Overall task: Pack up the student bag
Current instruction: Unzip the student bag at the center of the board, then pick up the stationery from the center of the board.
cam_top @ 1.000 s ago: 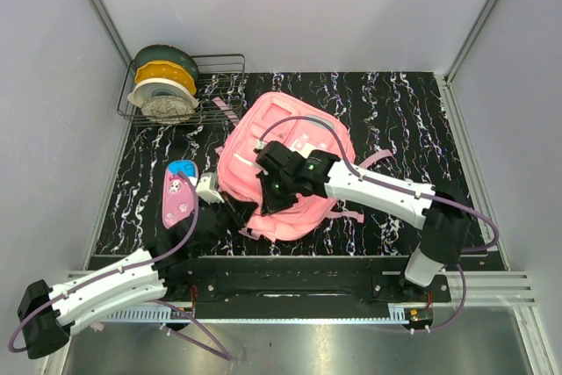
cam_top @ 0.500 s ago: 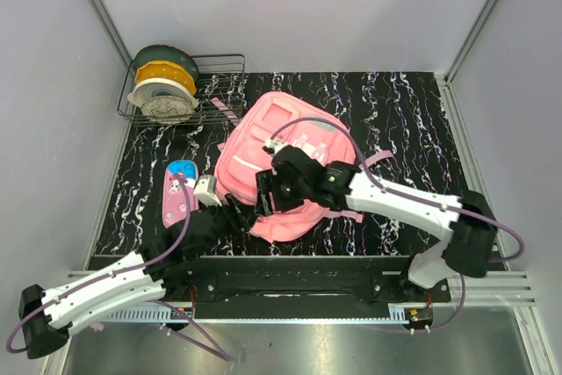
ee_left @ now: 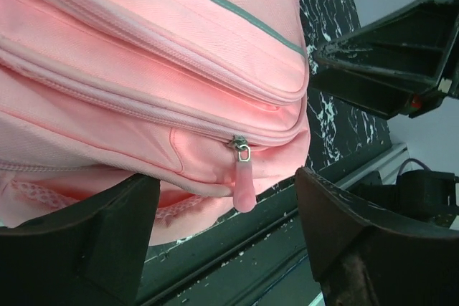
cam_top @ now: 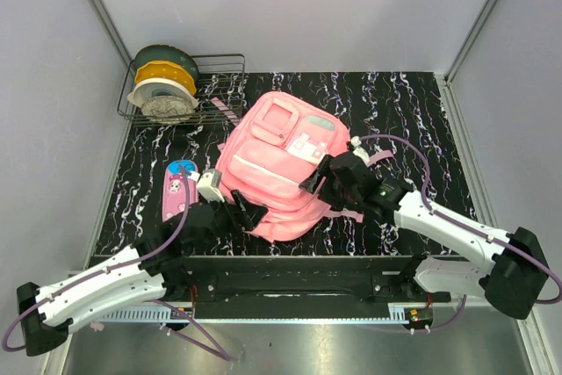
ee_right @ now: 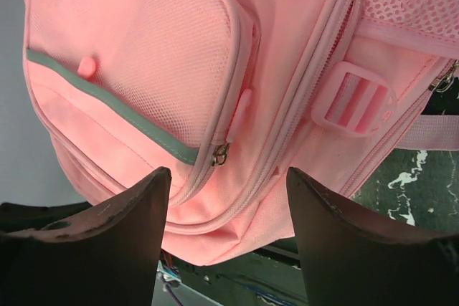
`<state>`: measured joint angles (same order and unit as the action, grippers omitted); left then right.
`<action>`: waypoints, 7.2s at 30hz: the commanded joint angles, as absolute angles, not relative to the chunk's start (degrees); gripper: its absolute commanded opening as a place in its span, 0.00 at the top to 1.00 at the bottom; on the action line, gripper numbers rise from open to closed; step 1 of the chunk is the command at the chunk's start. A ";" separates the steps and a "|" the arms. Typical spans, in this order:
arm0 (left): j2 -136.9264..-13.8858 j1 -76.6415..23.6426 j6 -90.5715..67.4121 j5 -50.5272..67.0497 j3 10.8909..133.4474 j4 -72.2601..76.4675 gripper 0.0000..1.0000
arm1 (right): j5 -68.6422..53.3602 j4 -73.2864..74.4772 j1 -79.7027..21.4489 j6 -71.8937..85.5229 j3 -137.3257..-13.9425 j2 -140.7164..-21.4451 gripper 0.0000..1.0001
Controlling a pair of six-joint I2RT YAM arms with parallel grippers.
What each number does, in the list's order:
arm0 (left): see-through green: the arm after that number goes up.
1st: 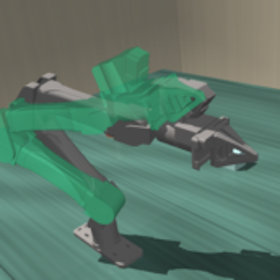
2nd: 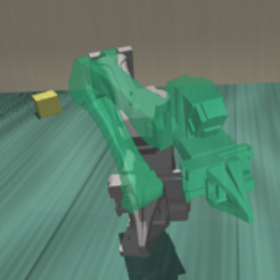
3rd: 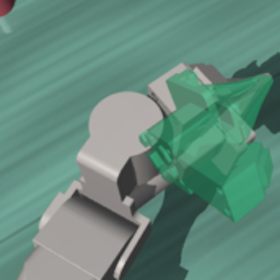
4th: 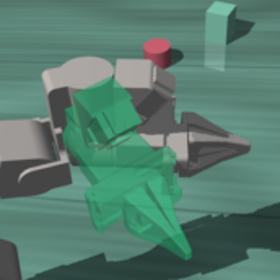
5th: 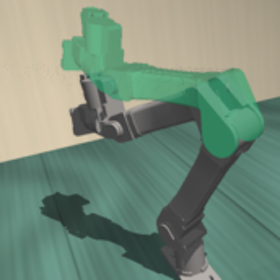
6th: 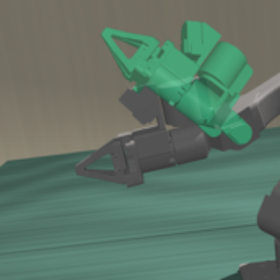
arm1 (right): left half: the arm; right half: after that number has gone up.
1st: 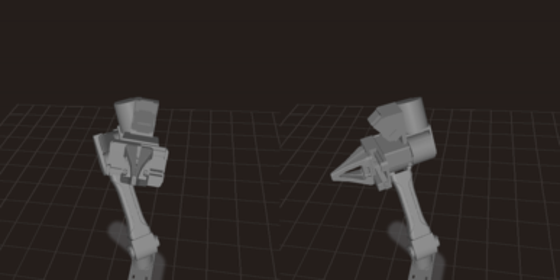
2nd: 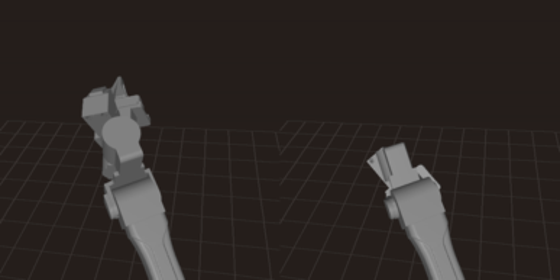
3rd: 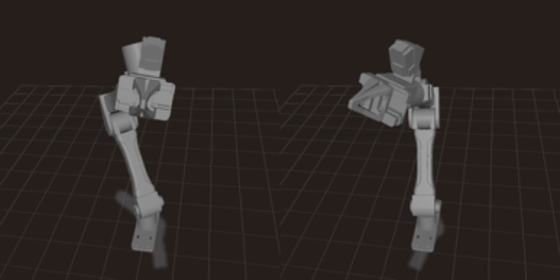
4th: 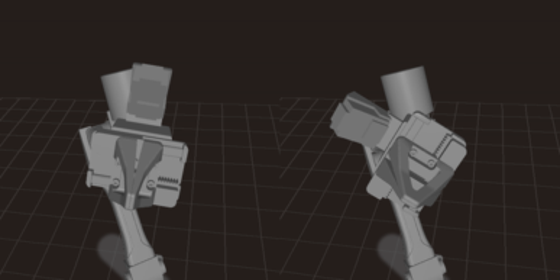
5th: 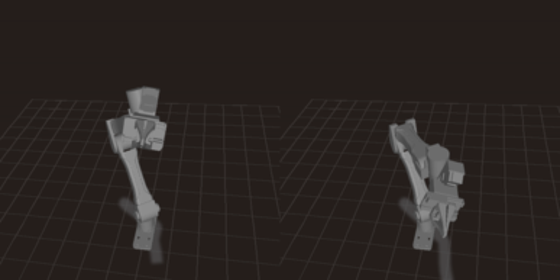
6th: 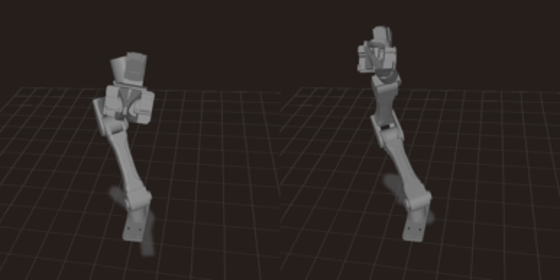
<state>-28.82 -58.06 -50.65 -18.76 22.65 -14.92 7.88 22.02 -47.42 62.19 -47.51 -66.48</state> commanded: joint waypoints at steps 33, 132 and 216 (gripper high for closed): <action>-43.33 -58.97 -43.77 -9.59 38.68 -27.42 0.21 | 8.53 14.87 -43.59 69.61 -45.53 -73.29 0.38; -44.92 -32.17 -31.99 -13.70 41.13 -33.99 0.01 | 9.06 15.29 -32.10 54.32 -45.87 -62.75 1.00; -97.12 19.07 -0.53 25.75 57.22 -38.32 0.01 | -15.91 5.28 -24.70 49.75 -47.46 -66.10 1.00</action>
<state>-94.74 19.51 -2.37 22.55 56.42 -39.18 -11.73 13.15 -24.75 49.21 -46.02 -66.70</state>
